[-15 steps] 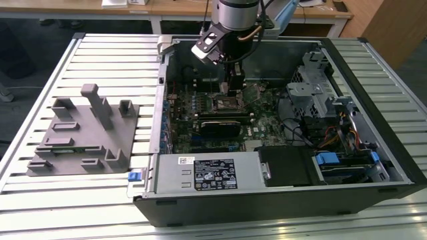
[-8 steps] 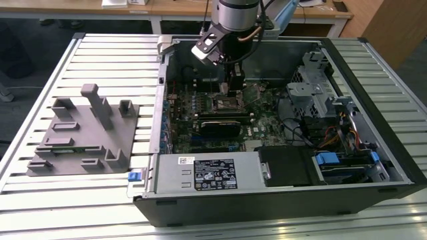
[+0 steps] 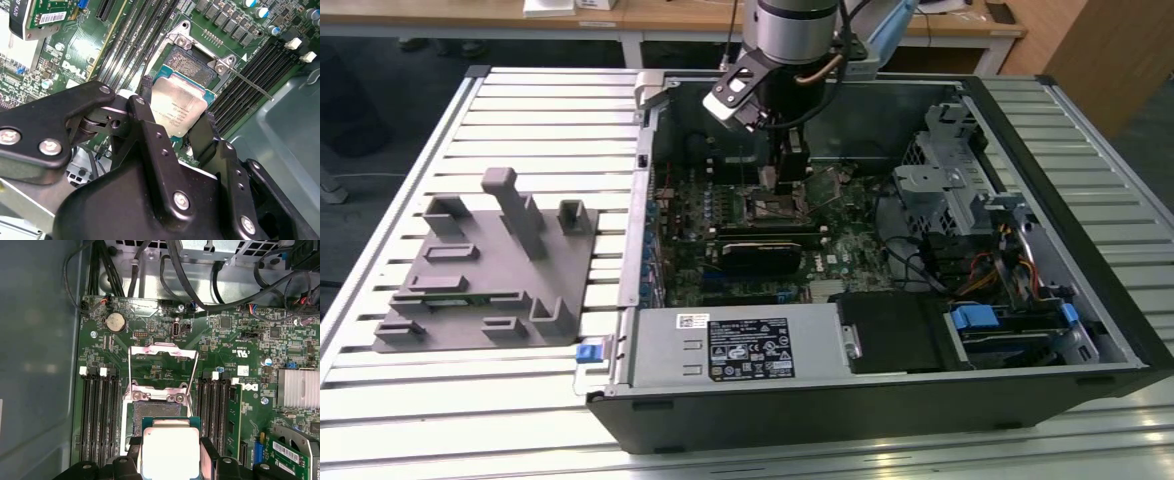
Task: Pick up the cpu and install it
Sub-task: 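Place the cpu into insertion slot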
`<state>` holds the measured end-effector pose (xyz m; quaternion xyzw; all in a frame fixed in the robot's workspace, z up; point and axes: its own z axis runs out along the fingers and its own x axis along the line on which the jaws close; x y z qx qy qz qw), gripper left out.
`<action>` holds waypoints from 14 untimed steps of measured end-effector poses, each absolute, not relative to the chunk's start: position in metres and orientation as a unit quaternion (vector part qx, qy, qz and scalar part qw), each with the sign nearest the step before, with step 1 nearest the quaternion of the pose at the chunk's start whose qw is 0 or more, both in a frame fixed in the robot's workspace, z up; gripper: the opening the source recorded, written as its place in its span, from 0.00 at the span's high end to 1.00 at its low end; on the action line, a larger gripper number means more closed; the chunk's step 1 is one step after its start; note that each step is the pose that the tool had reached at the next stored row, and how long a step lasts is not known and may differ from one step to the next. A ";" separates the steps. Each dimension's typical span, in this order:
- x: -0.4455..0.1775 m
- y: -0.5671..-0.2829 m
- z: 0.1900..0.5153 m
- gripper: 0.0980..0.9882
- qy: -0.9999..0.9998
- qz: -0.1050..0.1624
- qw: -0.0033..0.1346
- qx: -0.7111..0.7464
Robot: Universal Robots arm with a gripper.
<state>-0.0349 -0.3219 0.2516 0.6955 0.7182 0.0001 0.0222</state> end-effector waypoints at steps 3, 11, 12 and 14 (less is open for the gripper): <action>-0.035 -0.322 0.251 0.50 0.718 0.000 0.022 0.695; -0.035 -0.322 0.248 0.50 0.718 0.000 0.022 0.695; -0.035 -0.322 0.247 0.50 0.718 0.000 0.022 0.695; -0.035 -0.322 0.243 0.50 0.718 0.000 0.022 0.695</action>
